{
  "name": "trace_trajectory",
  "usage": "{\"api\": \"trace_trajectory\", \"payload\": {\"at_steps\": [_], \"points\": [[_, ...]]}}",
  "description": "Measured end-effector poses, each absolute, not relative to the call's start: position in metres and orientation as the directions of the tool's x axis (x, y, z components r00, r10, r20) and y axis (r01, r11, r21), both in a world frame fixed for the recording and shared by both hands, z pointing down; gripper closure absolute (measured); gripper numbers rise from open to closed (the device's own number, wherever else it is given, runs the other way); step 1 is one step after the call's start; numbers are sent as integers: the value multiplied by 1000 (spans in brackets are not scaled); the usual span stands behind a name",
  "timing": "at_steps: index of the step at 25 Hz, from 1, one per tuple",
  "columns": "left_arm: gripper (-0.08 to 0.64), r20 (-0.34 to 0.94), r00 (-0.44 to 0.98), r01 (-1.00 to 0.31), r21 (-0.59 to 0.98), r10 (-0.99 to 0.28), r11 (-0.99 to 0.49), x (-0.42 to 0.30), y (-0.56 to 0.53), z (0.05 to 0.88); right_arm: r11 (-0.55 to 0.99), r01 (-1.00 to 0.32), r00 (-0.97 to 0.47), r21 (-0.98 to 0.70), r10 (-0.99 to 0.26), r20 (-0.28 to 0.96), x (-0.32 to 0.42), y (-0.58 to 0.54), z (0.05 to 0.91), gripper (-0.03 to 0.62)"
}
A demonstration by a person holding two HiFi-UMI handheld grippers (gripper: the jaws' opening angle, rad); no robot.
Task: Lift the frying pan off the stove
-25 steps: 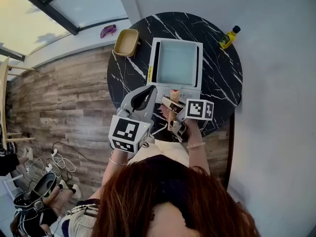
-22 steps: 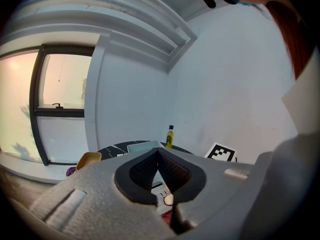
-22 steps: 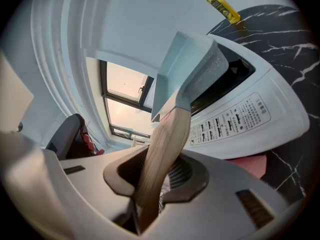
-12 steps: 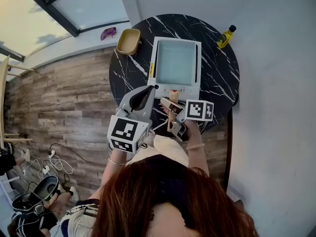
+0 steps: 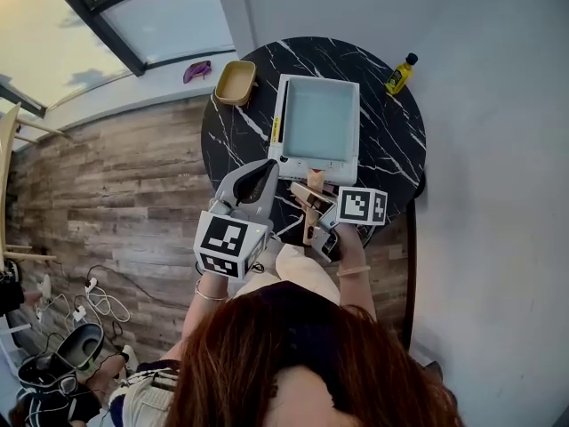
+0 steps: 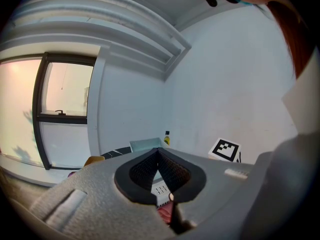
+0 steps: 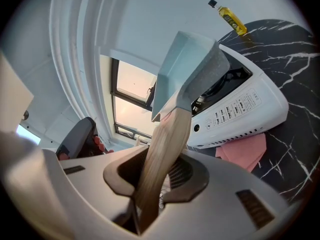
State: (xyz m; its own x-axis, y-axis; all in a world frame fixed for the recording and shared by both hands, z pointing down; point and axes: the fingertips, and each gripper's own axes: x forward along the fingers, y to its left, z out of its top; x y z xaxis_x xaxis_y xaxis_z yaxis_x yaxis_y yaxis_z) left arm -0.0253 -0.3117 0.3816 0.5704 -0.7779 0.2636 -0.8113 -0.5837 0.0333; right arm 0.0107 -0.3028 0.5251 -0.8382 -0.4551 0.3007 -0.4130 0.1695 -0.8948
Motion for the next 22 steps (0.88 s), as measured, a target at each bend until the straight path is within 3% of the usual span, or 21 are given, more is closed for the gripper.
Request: {"api": "trace_trajectory", "payload": {"at_steps": [22], "points": [[548,196,608,-787,20,-769,-617,-33,-248,354,218,-411,-829,-885,-493,263,10,-240,483,489]]}}
